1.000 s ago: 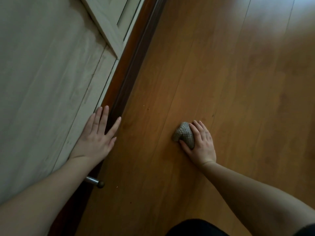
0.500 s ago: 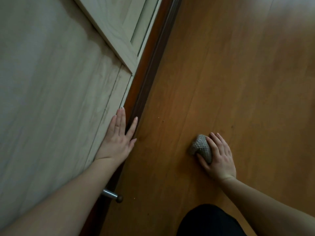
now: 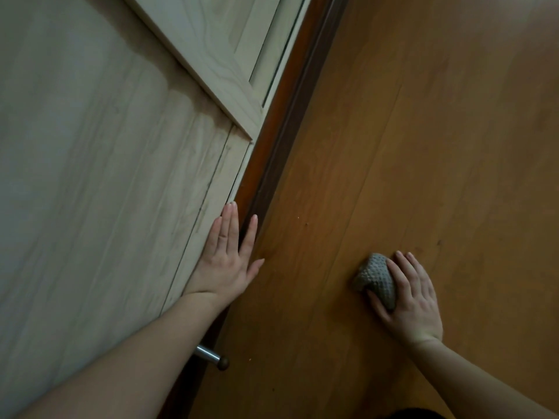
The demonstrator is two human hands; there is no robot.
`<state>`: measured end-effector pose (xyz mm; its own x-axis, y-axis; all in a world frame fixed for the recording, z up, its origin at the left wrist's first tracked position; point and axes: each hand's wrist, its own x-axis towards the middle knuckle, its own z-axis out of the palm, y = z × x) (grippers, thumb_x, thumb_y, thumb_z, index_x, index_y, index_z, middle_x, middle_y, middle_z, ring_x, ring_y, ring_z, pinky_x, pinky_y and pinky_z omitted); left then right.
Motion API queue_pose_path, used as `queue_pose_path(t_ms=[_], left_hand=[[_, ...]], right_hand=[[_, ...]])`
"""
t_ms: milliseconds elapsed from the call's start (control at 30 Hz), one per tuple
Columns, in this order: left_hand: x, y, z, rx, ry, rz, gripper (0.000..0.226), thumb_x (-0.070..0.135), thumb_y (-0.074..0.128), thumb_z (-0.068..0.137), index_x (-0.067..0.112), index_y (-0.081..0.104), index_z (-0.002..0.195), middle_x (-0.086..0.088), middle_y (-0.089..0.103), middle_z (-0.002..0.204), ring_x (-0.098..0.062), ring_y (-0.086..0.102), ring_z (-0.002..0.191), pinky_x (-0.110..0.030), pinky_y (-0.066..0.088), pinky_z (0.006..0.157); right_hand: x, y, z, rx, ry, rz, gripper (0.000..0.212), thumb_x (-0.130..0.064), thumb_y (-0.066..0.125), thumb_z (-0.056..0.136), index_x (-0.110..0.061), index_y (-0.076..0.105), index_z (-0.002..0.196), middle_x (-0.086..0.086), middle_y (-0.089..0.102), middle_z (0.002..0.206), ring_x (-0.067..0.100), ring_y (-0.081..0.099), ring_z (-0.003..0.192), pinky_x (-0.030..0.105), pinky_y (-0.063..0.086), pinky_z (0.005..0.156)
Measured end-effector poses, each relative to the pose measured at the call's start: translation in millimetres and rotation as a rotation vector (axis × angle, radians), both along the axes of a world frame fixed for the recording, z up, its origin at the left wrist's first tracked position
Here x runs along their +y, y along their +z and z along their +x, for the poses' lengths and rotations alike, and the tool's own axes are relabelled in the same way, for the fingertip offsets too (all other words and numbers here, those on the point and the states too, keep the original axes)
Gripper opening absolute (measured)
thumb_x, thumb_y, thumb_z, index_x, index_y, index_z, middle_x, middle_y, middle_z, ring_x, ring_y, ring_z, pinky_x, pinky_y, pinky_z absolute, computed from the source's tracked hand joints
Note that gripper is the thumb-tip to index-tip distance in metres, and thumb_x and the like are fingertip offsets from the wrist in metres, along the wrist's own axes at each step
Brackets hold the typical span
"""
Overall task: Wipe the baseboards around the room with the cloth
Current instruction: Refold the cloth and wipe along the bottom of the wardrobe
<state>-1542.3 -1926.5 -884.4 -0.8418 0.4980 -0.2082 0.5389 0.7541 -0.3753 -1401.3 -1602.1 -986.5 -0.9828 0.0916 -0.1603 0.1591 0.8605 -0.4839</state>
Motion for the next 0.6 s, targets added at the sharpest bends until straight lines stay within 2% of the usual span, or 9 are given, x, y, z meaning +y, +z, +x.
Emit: queue_pose_path(t_ms=[333,600], left_hand=[[4.6,4.4,0.3,-0.033,0.053,-0.041,0.085,0.060,0.011,0.099,-0.002,0.003,0.156,-0.038,-0.008,0.158,-0.046,-0.001,0.151,-0.051,0.002,0.124],[5.3,6.9,-1.0,-0.049,0.052,-0.079,0.093,0.066,0.013,0.096,-0.004,0.002,0.156,-0.038,-0.007,0.158,-0.046,-0.002,0.151,-0.050,-0.005,0.124]], right_hand=[[4.6,-10.9,6.2,0.041,0.026,-0.063,0.078,-0.068,0.038,0.094,-0.015,0.032,0.151,0.012,0.038,0.155,0.026,0.021,0.152,0.043,0.013,0.125],[4.7,-6.7,4.3,0.031,0.050,-0.094,0.075,-0.067,0.030,0.097,-0.013,0.035,0.149,0.013,0.039,0.153,0.026,0.019,0.152,0.044,0.012,0.125]])
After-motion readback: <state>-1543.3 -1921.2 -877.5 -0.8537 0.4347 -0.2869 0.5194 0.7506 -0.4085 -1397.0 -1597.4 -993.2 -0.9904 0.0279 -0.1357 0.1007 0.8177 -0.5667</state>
